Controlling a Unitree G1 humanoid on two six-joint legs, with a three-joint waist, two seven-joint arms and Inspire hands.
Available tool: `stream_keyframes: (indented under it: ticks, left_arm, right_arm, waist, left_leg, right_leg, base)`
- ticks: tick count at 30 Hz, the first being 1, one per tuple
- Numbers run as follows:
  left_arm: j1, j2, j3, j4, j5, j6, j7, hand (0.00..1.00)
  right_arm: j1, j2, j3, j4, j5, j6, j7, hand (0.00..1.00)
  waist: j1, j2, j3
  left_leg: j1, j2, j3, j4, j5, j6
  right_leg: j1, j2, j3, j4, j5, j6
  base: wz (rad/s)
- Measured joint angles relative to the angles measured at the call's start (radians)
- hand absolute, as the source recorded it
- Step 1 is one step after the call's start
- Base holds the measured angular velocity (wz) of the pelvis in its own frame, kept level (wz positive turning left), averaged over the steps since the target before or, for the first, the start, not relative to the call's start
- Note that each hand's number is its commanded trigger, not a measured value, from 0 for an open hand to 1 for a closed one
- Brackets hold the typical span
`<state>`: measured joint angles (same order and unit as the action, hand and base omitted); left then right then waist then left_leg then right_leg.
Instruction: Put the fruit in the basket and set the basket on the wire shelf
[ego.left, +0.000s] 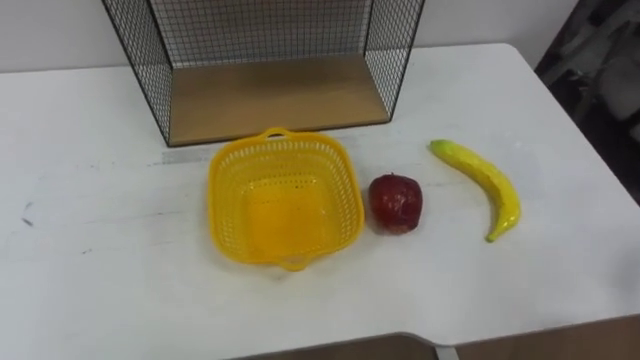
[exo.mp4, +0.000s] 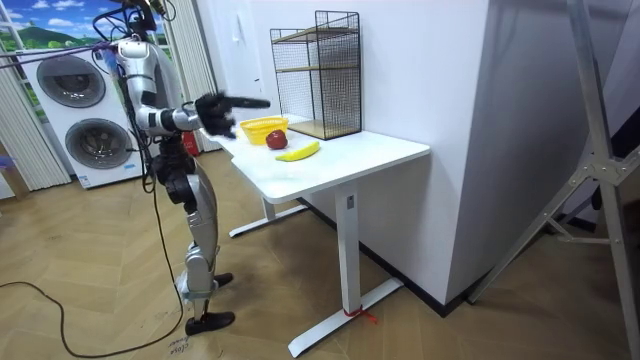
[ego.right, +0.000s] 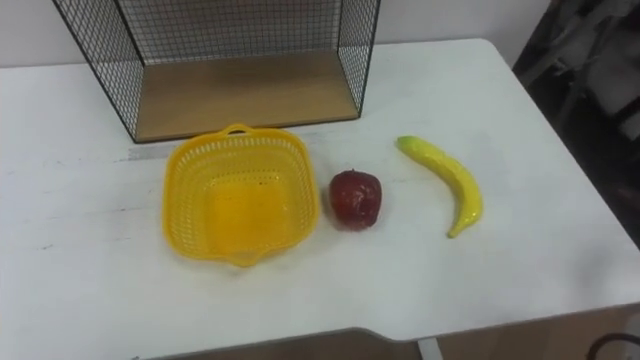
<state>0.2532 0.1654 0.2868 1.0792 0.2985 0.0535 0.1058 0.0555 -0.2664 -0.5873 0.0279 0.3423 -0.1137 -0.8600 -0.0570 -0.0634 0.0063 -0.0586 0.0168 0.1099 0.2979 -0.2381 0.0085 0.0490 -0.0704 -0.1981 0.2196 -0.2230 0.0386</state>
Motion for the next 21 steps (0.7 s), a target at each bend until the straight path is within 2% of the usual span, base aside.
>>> stream_keyframes:
  ticks: [4, 8, 10, 12, 15, 16, 19, 21]
  left_arm:
    - [0.001, 0.002, -0.019, 0.0, 0.001, -0.001, -0.006, 0.0]
    - [-0.001, 0.002, -0.037, 0.0, 0.001, -0.004, -0.011, 0.0]
    - [0.002, 0.002, -0.037, 0.0, 0.001, -0.009, -0.012, 0.0]
    - [0.006, 0.003, -0.044, 0.0, 0.002, -0.009, -0.013, 0.0]
    - [0.005, 0.006, -0.057, -0.003, 0.002, -0.011, -0.022, 0.0]
    - [0.005, 0.006, -0.058, -0.004, 0.002, -0.011, -0.024, 0.0]
    - [0.002, 0.007, -0.072, -0.011, 0.013, -0.011, -0.03, 0.0]
    - [0.003, 0.007, -0.087, -0.01, 0.022, -0.009, -0.035, 0.0]
  right_arm:
    - [0.0, -0.002, 0.06, -0.032, -0.019, -0.003, 0.058, 0.0]
    - [-0.005, -0.021, 0.141, -0.071, -0.025, 0.001, 0.173, 0.0]
    - [-0.04, -0.022, 0.159, -0.073, -0.035, 0.005, 0.224, 0.0]
    - [-0.083, -0.039, 0.191, -0.073, -0.038, 0.006, 0.278, 0.0]
    - [-0.097, -0.077, 0.24, -0.074, -0.045, 0.006, 0.362, 0.0]
    - [-0.097, -0.082, 0.25, -0.074, -0.051, 0.006, 0.379, 0.0]
    - [-0.097, -0.082, 0.263, -0.073, -0.069, 0.008, 0.462, 0.0]
    - [-0.097, -0.082, 0.271, -0.072, -0.069, 0.018, 0.508, 0.0]
  waist:
    - [0.016, -0.007, 0.0026]
    - [0.035, 0.006, -0.0046]
    - [0.034, 0.01, -0.0045]
    - [0.036, 0.011, -0.0045]
    - [0.037, 0.005, -0.0018]
    - [0.037, 0.004, -0.0016]
    - [0.04, -0.015, 0.0081]
    - [0.045, -0.022, 0.0073]
  left_leg:
    - [-0.007, 0.001, -0.002, -0.003, 0.0, 0.0]
    - [-0.005, 0.0, -0.006, -0.006, 0.001, 0.0]
    - [-0.006, 0.0, -0.007, -0.005, 0.002, 0.0]
    - [-0.006, -0.001, -0.01, -0.005, 0.005, 0.001]
    - [-0.003, -0.006, -0.016, -0.006, 0.014, 0.002]
    - [-0.005, -0.006, -0.017, -0.005, 0.014, 0.002]
    - [-0.021, -0.008, -0.028, 0.008, 0.016, 0.003]
    - [-0.027, -0.008, -0.027, 0.013, 0.016, 0.003]
  right_leg:
    - [0.0, 0.0, -0.006, 0.0, 0.0, 0.0]
    - [0.002, 0.0, -0.007, 0.003, 0.0, -0.001]
    - [0.002, 0.0, -0.01, 0.004, 0.001, -0.001]
    - [0.004, -0.003, -0.024, 0.004, 0.0, -0.001]
    - [0.007, -0.008, -0.034, 0.004, 0.0, -0.001]
    - [0.007, -0.008, -0.038, 0.004, 0.0, -0.001]
    - [0.007, -0.01, -0.056, 0.003, 0.0, -0.001]
    - [0.004, -0.011, -0.057, 0.003, 0.001, 0.0]
  base:
    - [0.02]
    - [0.02]
    - [0.05]
    - [0.1]
    - [0.13]
    - [0.18]
    - [0.18]
    - [0.1]
